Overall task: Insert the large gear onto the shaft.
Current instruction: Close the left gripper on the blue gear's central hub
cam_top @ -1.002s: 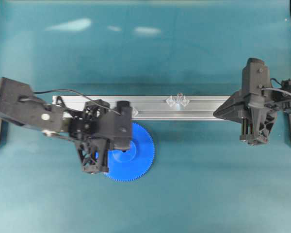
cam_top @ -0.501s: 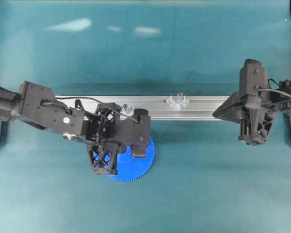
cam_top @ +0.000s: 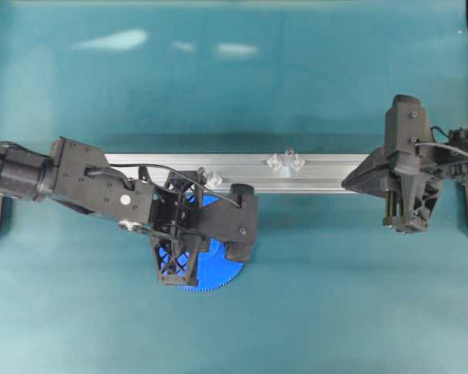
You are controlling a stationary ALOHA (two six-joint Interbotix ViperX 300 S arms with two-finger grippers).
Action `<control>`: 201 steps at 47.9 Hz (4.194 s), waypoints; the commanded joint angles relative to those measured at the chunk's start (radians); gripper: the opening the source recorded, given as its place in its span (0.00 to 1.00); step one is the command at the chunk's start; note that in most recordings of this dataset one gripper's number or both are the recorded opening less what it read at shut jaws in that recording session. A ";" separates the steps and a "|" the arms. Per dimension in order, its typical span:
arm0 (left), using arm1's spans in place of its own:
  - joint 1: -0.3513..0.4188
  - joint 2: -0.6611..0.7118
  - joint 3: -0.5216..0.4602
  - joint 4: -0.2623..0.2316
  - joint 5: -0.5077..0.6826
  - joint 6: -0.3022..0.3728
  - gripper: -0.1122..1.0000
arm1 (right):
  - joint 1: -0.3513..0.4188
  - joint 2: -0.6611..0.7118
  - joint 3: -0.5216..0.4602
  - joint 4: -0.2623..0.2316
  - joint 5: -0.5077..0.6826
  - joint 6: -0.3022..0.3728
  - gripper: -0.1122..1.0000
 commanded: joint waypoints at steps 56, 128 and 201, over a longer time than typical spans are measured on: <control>-0.005 0.003 -0.067 0.003 0.106 0.005 0.16 | -0.002 -0.011 -0.017 -0.002 -0.017 0.008 0.18; -0.003 0.103 -0.043 0.003 0.067 -0.002 0.95 | 0.000 -0.095 0.018 0.002 -0.009 0.012 0.18; -0.003 0.077 -0.057 0.005 0.077 -0.040 0.79 | 0.006 -0.095 0.021 0.002 -0.011 0.012 0.18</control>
